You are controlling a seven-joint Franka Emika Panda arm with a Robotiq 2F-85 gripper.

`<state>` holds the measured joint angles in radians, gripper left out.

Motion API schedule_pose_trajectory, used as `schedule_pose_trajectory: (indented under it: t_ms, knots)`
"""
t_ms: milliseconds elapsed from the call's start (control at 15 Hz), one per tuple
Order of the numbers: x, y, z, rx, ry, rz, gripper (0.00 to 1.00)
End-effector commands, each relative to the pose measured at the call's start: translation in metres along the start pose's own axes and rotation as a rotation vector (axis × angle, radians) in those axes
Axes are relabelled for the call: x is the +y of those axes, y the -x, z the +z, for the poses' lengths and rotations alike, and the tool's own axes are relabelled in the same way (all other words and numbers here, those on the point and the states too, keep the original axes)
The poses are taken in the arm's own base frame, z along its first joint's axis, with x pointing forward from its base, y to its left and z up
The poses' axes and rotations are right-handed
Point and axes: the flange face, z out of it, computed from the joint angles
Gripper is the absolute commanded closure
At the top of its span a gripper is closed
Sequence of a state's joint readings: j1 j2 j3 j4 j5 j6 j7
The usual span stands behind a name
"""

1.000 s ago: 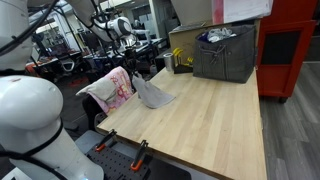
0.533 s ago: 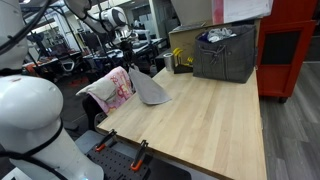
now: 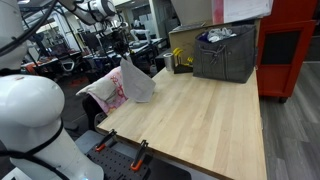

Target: Put the grey towel on the backrest of the chair.

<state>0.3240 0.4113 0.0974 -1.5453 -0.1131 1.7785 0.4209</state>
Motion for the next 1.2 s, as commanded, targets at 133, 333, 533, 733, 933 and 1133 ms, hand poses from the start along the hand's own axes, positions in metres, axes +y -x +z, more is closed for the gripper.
schedule_pose_trajectory:
  t_ms: [133, 333, 533, 733, 933, 1133]
  knots:
    - [-0.052, 0.005, -0.039, 0.051, 0.045, -0.049, 0.99]
    - [-0.084, 0.011, -0.052, 0.081, 0.045, -0.105, 0.99]
    - [-0.117, 0.021, -0.067, 0.107, 0.043, -0.165, 0.99]
    - [-0.149, 0.034, -0.081, 0.132, 0.045, -0.218, 0.99]
    - [-0.183, 0.053, -0.094, 0.137, 0.018, -0.291, 0.99]
    - [-0.221, 0.076, -0.102, 0.157, 0.026, -0.330, 0.99]
